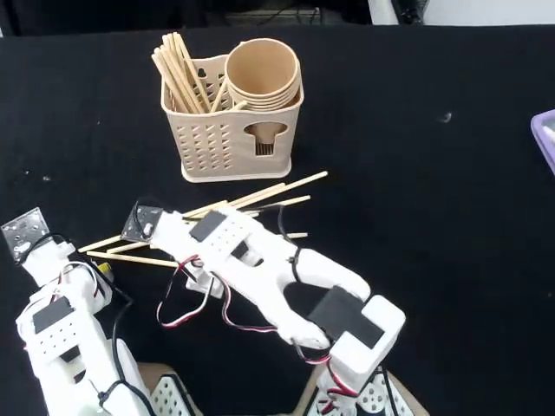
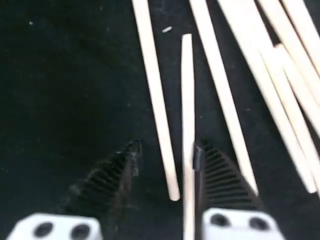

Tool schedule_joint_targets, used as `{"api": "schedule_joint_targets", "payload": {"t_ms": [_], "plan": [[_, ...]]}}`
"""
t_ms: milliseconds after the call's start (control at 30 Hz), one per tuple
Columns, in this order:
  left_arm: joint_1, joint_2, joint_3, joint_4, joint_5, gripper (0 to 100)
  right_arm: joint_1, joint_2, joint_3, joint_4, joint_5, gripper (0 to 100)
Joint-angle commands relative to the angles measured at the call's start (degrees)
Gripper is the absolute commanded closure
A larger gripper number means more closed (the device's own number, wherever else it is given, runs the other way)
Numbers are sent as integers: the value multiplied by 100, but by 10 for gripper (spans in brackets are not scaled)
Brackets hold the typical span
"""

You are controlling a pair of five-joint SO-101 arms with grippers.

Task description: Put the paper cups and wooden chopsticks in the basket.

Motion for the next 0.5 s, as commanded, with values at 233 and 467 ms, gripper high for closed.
{"api": "schedule_joint_targets", "payload": {"t_ms": [233, 467], "plan": [[-66, -26, -286, -97, 44, 754, 686, -426, -453, 580, 281, 988], [-66, -26, -286, -105, 70, 754, 422, -1473, -110, 730, 264, 980]]}}
